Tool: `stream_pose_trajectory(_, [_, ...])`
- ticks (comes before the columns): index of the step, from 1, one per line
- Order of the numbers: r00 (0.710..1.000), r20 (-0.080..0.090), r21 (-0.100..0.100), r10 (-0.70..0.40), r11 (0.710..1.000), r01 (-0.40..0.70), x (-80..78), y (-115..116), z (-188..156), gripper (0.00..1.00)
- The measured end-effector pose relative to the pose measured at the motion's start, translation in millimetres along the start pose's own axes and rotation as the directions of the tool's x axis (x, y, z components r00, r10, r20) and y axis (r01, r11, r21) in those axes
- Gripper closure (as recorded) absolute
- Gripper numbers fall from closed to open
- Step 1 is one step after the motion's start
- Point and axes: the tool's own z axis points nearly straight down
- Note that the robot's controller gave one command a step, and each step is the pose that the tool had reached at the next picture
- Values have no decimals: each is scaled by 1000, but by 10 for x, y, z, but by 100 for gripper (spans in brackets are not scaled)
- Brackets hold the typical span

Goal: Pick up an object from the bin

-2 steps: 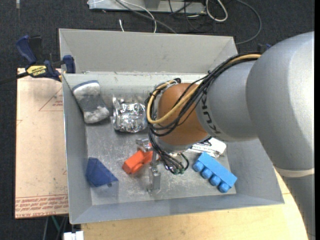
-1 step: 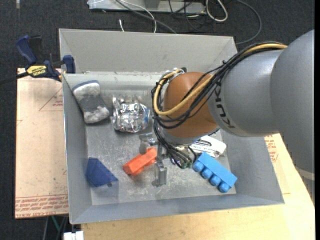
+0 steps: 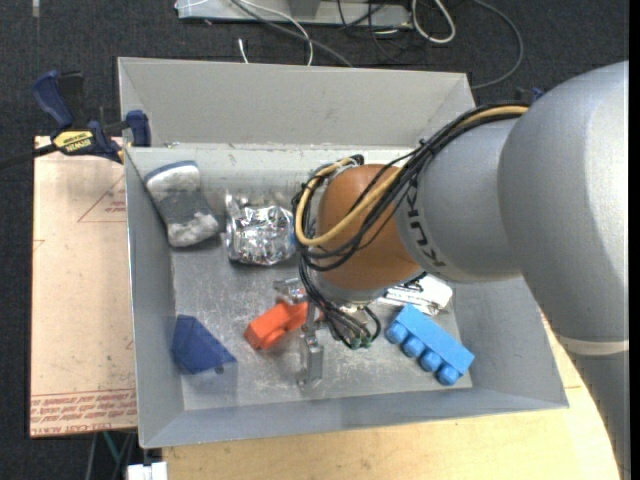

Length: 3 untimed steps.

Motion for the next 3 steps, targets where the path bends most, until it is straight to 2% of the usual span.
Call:
stream_pose_trajectory(1, [992, 15, 2, -126, 992, 126, -230, -16, 64, 0])
stream_pose_trajectory(2, [1000, 1, -1, -4, 1000, 4, -10, 5, 4, 100])
stream_pose_trajectory(3, [1000, 1, -1, -4, 1000, 4, -10, 4, 3, 100])
